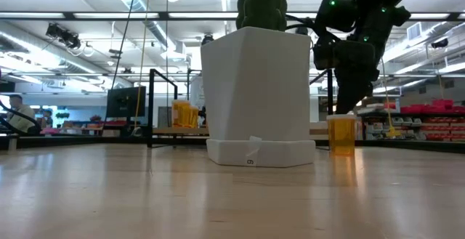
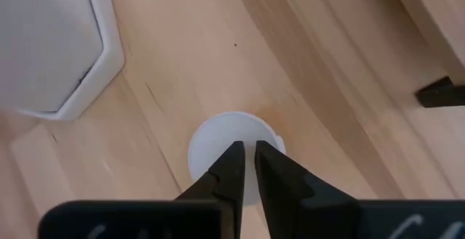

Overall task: Pick and place medicine bottles onto shelf by color
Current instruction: Close the orange medicine bottle, then put the orange medicine bottle on the shelf

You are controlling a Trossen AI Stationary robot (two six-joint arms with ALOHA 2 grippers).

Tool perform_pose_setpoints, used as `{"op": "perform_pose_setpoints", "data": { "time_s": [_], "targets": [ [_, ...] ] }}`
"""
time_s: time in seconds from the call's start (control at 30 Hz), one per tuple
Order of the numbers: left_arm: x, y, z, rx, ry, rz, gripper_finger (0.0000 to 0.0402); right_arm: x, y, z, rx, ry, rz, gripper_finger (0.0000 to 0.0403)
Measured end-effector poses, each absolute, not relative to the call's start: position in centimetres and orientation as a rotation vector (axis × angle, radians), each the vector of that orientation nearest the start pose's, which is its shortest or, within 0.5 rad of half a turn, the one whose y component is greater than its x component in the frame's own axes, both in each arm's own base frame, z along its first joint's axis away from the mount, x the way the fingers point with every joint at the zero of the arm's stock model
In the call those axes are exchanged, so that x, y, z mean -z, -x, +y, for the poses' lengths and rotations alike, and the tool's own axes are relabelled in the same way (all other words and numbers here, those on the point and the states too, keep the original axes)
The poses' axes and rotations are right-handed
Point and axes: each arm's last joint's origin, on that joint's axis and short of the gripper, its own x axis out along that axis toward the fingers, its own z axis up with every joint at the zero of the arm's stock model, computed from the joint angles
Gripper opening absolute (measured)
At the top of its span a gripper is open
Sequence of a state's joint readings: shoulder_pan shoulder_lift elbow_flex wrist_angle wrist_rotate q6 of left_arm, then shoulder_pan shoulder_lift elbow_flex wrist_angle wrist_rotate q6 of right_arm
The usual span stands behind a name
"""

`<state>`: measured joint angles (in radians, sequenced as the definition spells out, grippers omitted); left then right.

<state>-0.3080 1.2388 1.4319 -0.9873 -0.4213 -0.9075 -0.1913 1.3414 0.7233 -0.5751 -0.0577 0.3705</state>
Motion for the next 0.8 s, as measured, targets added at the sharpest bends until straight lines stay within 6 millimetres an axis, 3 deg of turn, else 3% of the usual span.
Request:
{"op": "perform_pose_setpoints", "data": {
  "time_s": [0.27, 0.8],
  "targets": [
    [-39.2, -22.2, -5.8, -0.427, 0.583, 0.627, 0.0126, -17.7, -22.9, -4.2, 0.348, -0.480, 1.111, 0.0046],
    [-39.2, -22.2, -5.8, -0.425, 0.581, 0.626, 0.0127, -20.7, -23.7, -4.2, 0.324, -0.520, 1.098, 0.0047]
  ]
}}
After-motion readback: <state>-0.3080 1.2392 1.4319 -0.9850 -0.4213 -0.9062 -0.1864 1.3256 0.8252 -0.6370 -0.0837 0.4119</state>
